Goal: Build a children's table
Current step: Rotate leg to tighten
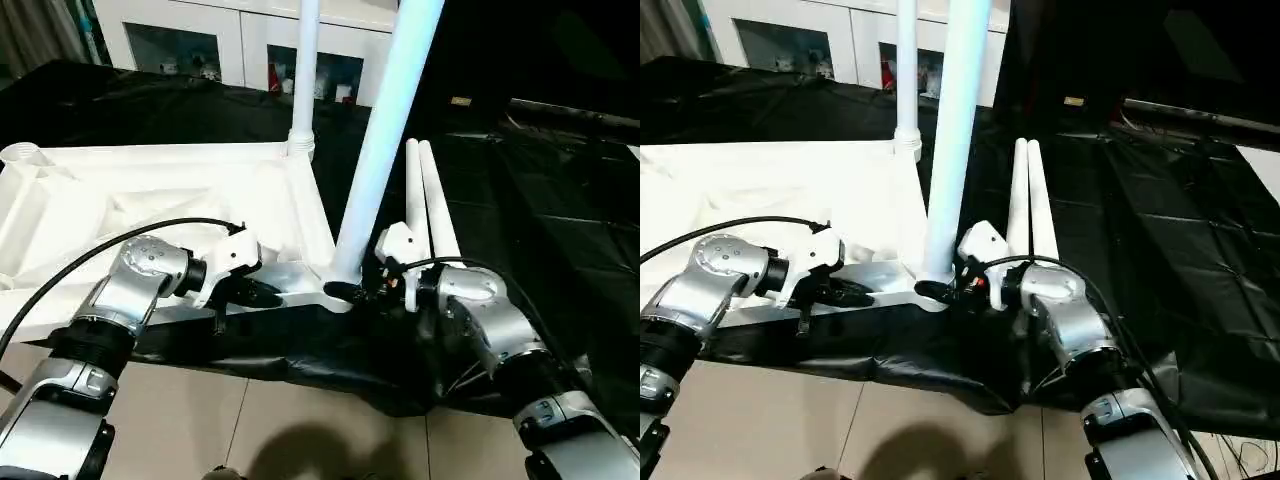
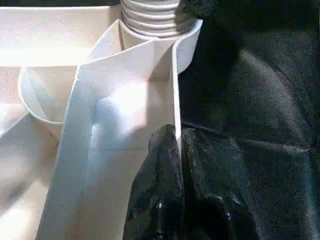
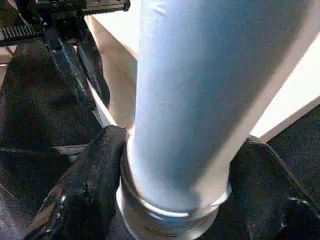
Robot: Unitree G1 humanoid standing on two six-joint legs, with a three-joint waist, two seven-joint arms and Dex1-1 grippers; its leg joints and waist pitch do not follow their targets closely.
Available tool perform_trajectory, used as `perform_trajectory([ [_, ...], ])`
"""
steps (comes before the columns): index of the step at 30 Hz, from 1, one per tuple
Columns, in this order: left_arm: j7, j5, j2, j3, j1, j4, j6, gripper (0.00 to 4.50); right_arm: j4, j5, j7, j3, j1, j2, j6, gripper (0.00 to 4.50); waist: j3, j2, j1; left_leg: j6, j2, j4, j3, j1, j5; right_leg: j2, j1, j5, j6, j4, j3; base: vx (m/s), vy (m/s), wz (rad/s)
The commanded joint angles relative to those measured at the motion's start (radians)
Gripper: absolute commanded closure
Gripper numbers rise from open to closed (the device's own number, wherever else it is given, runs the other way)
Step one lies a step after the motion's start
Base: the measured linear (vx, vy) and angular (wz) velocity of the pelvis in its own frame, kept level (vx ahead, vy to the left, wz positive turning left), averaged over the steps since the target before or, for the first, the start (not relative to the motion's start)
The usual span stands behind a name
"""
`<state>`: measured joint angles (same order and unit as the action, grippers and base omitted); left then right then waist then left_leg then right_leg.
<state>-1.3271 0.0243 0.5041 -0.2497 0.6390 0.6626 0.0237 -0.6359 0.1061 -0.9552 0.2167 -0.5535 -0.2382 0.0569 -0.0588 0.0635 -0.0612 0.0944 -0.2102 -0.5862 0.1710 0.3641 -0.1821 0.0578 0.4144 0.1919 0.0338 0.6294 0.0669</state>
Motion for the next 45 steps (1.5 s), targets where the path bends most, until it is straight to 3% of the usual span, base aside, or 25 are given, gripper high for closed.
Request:
perform_trajectory([
  [1, -0.022, -0.049, -0.017, 0.020, 0.013, -0.029, -0.033, 4.50, -0.039, -0.023, 0.022, 0.012, -0.004, 0.004, -0.021, 1.18, 0.069, -0.016, -0.001, -0.026, -0.024, 0.063, 0.001, -0.008, -0.139, 0.077, -0.068, 0.059, 0.230, -0.066, -0.056, 0.000, 0.000, 0.00],
  [4, -0.022, -0.050, -0.018, 0.022, 0.012, -0.029, -0.032, 4.50, -0.041, -0.012, 0.020, -0.001, -0.004, 0.010, -0.035, 1.07, 0.069, -0.017, -0.001, -0.025, -0.025, 0.063, 0.000, -0.010, -0.144, 0.077, -0.067, 0.070, 0.229, -0.066, -0.055, 0.000, 0.000, 0.00],
  [9, -0.023, -0.051, -0.018, 0.022, 0.016, -0.026, -0.032, 4.50, -0.038, -0.015, 0.021, -0.007, -0.006, 0.012, -0.034, 0.98, 0.072, -0.018, -0.003, -0.039, -0.024, 0.060, 0.002, -0.008, -0.107, 0.076, -0.069, -0.001, 0.244, -0.057, -0.055, 0.000, 0.000, 0.00],
  [14, -0.028, -0.050, -0.018, 0.022, 0.024, -0.018, -0.034, 4.50, -0.061, 0.006, 0.016, -0.024, -0.015, 0.022, -0.042, 0.98, 0.072, -0.019, -0.005, -0.035, -0.024, 0.060, 0.002, -0.009, -0.121, 0.079, -0.070, 0.035, 0.239, -0.061, -0.056, 0.000, 0.000, 0.00],
  [19, -0.031, -0.050, -0.017, 0.023, 0.024, -0.018, -0.034, 4.50, -0.058, 0.034, -0.003, -0.040, -0.018, 0.030, -0.065, 0.98, 0.073, -0.019, -0.005, -0.040, -0.025, 0.059, 0.002, -0.008, -0.109, 0.077, -0.071, 0.009, 0.244, -0.057, -0.055, 0.000, 0.000, 0.00],
  [26, -0.040, -0.049, -0.013, 0.022, 0.022, -0.016, -0.032, 4.50, -0.067, 0.046, -0.029, -0.045, -0.014, 0.031, -0.072, 1.63, 0.073, -0.017, -0.007, -0.044, -0.024, 0.058, 0.002, -0.008, -0.104, 0.078, -0.071, 0.014, 0.244, -0.057, -0.054, 0.000, 0.000, 0.00],
  [35, -0.064, -0.052, -0.005, 0.015, 0.002, -0.033, -0.010, 4.50, -0.083, 0.061, -0.017, -0.068, -0.006, 0.048, -0.091, 1.74, 0.073, -0.018, -0.007, -0.040, -0.024, 0.058, 0.002, -0.008, -0.107, 0.078, -0.070, 0.022, 0.244, -0.057, -0.053, 0.000, 0.000, 0.00],
  [38, -0.014, -0.025, -0.016, 0.007, -0.002, -0.025, -0.003, 4.50, -0.140, 0.060, 0.107, -0.111, -0.023, 0.076, -0.082, 1.75, 0.072, -0.021, -0.005, -0.029, -0.025, 0.059, 0.001, -0.009, -0.119, 0.080, -0.068, 0.042, 0.244, -0.059, -0.054, 0.000, 0.000, 0.00],
  [40, 0.113, 0.030, -0.047, 0.000, 0.014, 0.014, 0.041, 4.50, -0.204, 0.043, 0.266, -0.141, -0.041, 0.111, -0.077, 1.75, 0.071, -0.019, 0.000, -0.013, -0.026, 0.062, 0.000, -0.009, -0.129, 0.080, -0.067, 0.066, 0.238, -0.060, -0.054, 0.000, 0.000, 0.00],
  [42, 0.151, 0.040, -0.061, 0.002, 0.021, 0.027, 0.068, 4.50, -0.223, 0.038, 0.311, -0.148, -0.048, 0.122, -0.078, 1.75, 0.066, -0.021, 0.003, 0.012, -0.023, 0.064, -0.001, -0.016, -0.171, 0.080, -0.063, 0.152, 0.224, -0.071, -0.054, 0.000, 0.000, 0.00],
  [45, 0.327, 0.058, -0.155, 0.016, 0.062, 0.067, 0.173, 4.50, -0.341, 0.030, 0.601, -0.202, -0.117, 0.208, -0.109, 1.75, 0.061, -0.023, 0.005, 0.040, -0.020, 0.068, -0.004, -0.023, -0.228, 0.083, -0.059, 0.278, 0.192, -0.084, -0.056, 0.000, 0.000, 0.00],
])
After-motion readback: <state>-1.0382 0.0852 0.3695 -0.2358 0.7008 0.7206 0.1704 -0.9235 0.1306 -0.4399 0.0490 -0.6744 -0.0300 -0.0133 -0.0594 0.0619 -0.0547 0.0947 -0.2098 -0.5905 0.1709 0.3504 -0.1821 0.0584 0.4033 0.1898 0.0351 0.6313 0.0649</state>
